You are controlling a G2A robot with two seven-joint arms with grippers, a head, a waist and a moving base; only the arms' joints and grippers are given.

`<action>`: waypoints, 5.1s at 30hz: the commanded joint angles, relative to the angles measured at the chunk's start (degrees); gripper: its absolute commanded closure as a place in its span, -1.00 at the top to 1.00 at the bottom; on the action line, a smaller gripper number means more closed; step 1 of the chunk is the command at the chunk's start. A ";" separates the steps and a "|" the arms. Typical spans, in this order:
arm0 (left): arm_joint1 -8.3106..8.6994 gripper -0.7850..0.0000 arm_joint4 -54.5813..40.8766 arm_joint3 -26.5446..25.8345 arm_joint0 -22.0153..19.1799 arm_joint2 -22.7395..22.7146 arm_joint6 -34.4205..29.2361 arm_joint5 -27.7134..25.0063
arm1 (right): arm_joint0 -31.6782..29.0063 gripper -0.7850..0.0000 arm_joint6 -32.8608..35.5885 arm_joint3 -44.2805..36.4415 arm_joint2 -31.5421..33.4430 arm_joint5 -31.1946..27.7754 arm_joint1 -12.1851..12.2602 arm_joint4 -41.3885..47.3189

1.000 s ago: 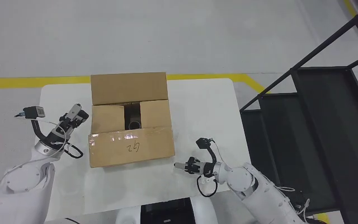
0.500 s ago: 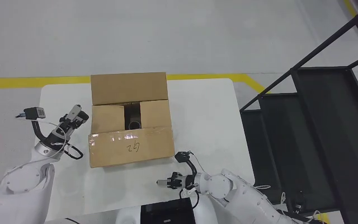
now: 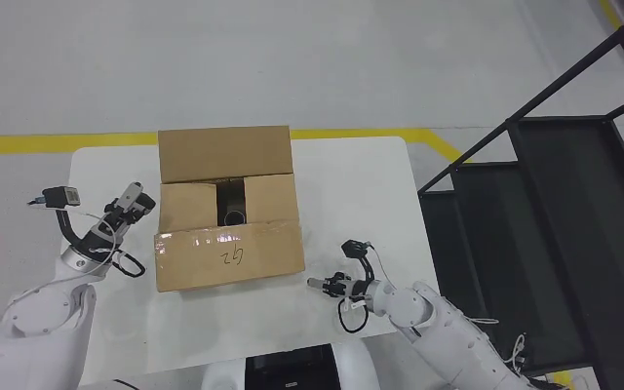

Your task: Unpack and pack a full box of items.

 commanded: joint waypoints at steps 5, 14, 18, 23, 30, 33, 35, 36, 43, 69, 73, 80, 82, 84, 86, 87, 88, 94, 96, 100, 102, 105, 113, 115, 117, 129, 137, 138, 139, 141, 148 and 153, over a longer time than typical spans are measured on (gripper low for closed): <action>0.04 1.00 0.11 -0.33 0.35 -0.66 0.12 0.06 | -1.86 1.00 -0.84 -2.11 5.10 0.51 1.02 -0.73; 0.00 1.00 0.31 -0.86 0.41 -0.50 0.13 0.39 | -6.49 1.00 -0.56 -8.85 11.57 -1.96 2.08 3.71; -0.02 1.00 0.39 -0.87 0.33 -0.48 0.17 0.30 | -7.62 1.00 2.22 -11.97 12.41 -8.35 2.02 12.86; -0.07 1.00 0.39 -1.00 0.17 -0.23 0.18 0.37 | -5.44 1.00 1.57 -12.83 10.97 -10.76 1.62 13.83; -0.03 1.00 0.43 -1.33 0.38 -0.82 0.11 0.25 | -0.16 1.00 -2.32 -12.30 7.29 -12.26 0.55 11.78; -0.02 1.00 0.57 -1.52 0.53 -0.93 0.10 0.36 | 2.81 1.00 -2.34 -11.82 5.43 -13.05 0.00 12.36; -0.03 1.00 0.40 -1.57 0.56 -0.92 0.03 0.36 | 4.80 1.00 -2.34 -10.96 4.05 -13.48 -0.40 12.36; -0.03 1.00 0.37 -1.66 0.55 -0.93 0.02 0.31 | 5.74 1.00 -2.25 -10.44 3.30 -13.77 -0.62 12.67; -0.02 1.00 0.47 -1.71 0.76 -1.44 0.27 0.21 | 11.09 1.00 -2.06 -5.93 -0.92 -17.21 -2.09 16.14; -0.24 1.00 1.45 -5.84 4.29 -4.73 5.29 -0.85 | 9.84 1.00 27.40 -7.50 -5.13 -29.16 -1.45 34.32; -0.30 1.00 1.56 -6.29 4.55 -4.68 5.33 -0.65 | 8.22 1.00 27.03 -8.45 -6.34 -27.15 -1.20 27.90; -0.43 1.00 1.53 -6.53 4.59 -3.95 4.92 -0.53 | 6.27 1.00 20.34 -9.87 -8.93 -23.84 -1.36 15.05; -0.45 1.00 1.53 -6.64 4.55 -3.90 4.80 -0.42 | 5.72 1.00 19.28 -10.88 -8.68 -24.40 -1.28 15.86; -0.45 1.00 1.51 -6.79 4.56 -4.05 4.73 -0.40 | 4.73 1.00 18.54 -12.05 -7.12 -26.17 -0.94 19.34; -0.46 1.00 1.45 -6.84 4.61 -4.18 4.61 -0.36 | 3.71 1.00 17.61 -12.71 -3.76 -27.11 -0.24 20.34; -0.47 1.00 1.43 -6.84 4.62 -4.23 4.68 -0.36 | 2.91 1.00 16.75 -13.16 -1.68 -27.42 0.17 19.88; -0.48 1.00 1.44 -6.87 4.62 -4.23 4.70 -0.44 | 1.83 1.00 15.41 -13.58 0.61 -27.76 0.59 19.53; -0.63 1.00 1.47 -6.39 4.15 -3.36 4.79 -0.54 | -5.69 1.00 10.36 -13.43 12.80 -30.95 2.76 14.47; -0.67 1.00 1.51 -6.19 3.95 -3.20 4.81 -0.59 | -7.40 1.00 9.87 -11.82 15.47 -31.18 3.28 10.10; -0.73 1.00 1.61 -5.72 3.72 -3.01 4.95 -0.69 | -9.05 1.00 8.20 -8.00 16.49 -34.56 3.63 3.33; -0.79 1.00 1.70 -5.41 3.64 -2.73 5.06 -0.73 | -8.65 1.00 7.09 -6.49 15.33 -35.91 3.53 -1.75; -0.88 1.00 1.75 -5.13 3.43 -2.18 5.19 -0.75 | -7.17 1.00 2.42 -5.00 12.84 -36.50 3.03 -11.27; -0.94 1.00 1.75 -4.82 3.15 -2.16 4.87 -0.75 | -2.42 1.00 -10.40 -0.08 7.27 -31.84 1.56 -29.28; -0.92 1.00 1.69 -4.75 3.24 -2.44 4.75 -0.69 | -2.06 1.00 -13.79 0.87 6.88 -30.66 1.34 -31.17; -0.92 1.00 1.55 -4.72 3.33 -2.59 4.67 -0.63 | -1.57 1.00 -15.94 1.77 6.78 -29.66 1.26 -33.68; -1.03 1.00 1.38 -4.35 2.41 -1.89 3.97 -0.35 | 2.68 1.00 -17.09 8.04 3.51 -28.45 0.41 -37.36; -1.07 1.00 1.60 -4.34 2.40 -1.95 3.93 0.01 | 3.22 -1.00 -17.17 8.08 2.71 -25.76 0.35 -42.18; -1.08 1.00 1.58 -4.31 2.42 -1.96 4.02 0.07 | 3.08 -1.00 -16.95 7.86 2.72 -25.29 0.40 -43.04; -1.09 1.00 1.59 -4.34 2.43 -1.96 4.07 0.11 | 2.85 -1.00 -16.98 7.59 2.81 -24.89 0.45 -43.52; -1.10 1.00 1.78 -4.38 2.46 -2.00 4.12 0.15 | 2.29 -1.00 -17.08 7.07 3.21 -24.59 0.59 -44.04; -1.14 1.00 1.88 -4.51 2.63 -2.09 4.15 0.46 | -0.35 -1.00 -16.14 3.73 6.21 -24.61 1.47 -44.55; -1.15 1.00 1.97 -4.52 2.69 -2.12 3.99 0.68 | -2.15 -1.00 -14.56 2.24 10.56 -25.06 2.39 -42.93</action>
